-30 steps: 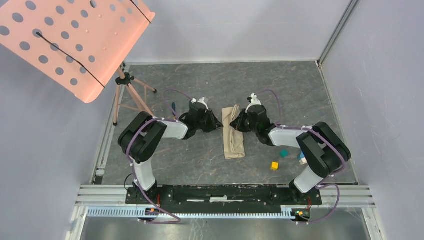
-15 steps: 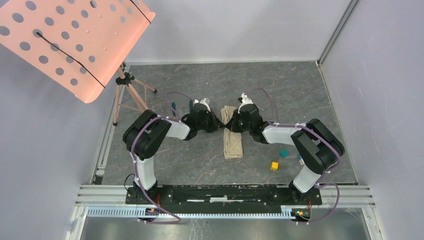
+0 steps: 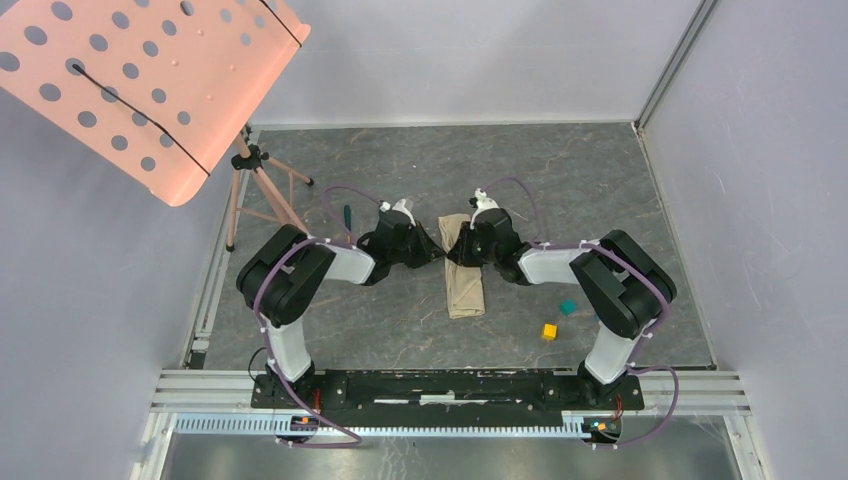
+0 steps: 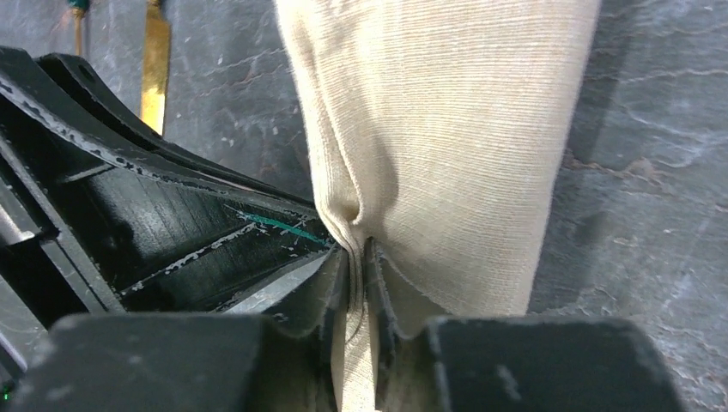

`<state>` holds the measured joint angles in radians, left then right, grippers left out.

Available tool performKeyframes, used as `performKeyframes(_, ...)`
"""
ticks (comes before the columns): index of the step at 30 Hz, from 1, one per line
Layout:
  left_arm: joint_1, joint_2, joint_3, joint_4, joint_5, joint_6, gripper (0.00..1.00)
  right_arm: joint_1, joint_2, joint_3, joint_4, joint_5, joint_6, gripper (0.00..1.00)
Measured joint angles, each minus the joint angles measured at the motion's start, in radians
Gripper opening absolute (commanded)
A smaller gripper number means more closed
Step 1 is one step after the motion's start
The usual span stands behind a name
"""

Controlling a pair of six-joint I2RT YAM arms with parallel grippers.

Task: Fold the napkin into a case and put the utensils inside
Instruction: Fold the 2/3-rectangle-folded napkin at the center of the board, then smooth out the smaller rectangle-folded napkin at the center of the board.

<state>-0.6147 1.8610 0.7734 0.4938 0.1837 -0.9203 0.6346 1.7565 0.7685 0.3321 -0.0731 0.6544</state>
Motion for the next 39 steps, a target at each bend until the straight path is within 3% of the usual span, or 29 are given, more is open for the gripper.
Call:
performKeyframes(4, 0.0, -0.079, -0.015, -0.089, -0.047, 0.025, 0.4, 0.0, 0.001, 0.004, 0.007, -0.02, -0.02, 0.34)
performKeyframes(8, 0.0, -0.191, -0.009, -0.185, -0.087, 0.084, 0.44, 0.001, -0.001, 0.018, -0.006, -0.037, -0.053, 0.42)
performKeyframes(10, 0.0, -0.226, 0.017, -0.238, -0.097, 0.109, 0.44, 0.003, -0.005, 0.023, -0.016, -0.044, -0.07, 0.46)
performKeyframes(15, 0.004, -0.227, 0.175, -0.375, -0.076, 0.177, 0.32, 0.005, -0.04, 0.025, -0.054, -0.084, -0.108, 0.49)
performKeyframes(20, 0.007, -0.131, 0.353, -0.411, -0.016, 0.19, 0.24, 0.005, -0.132, -0.039, -0.049, -0.115, -0.117, 0.46)
performKeyframes(24, 0.009, -0.015, 0.428, -0.424, 0.032, 0.19, 0.19, 0.005, -0.174, -0.105, -0.014, -0.156, -0.117, 0.29)
performKeyframes(26, 0.012, 0.04, 0.459, -0.446, 0.043, 0.19, 0.17, 0.005, -0.174, -0.134, 0.009, -0.179, -0.109, 0.26)
performKeyframes(39, 0.065, 0.233, 0.623, -0.596, 0.057, 0.302, 0.1, 0.004, -0.198, -0.258, 0.076, -0.266, -0.125, 0.27)
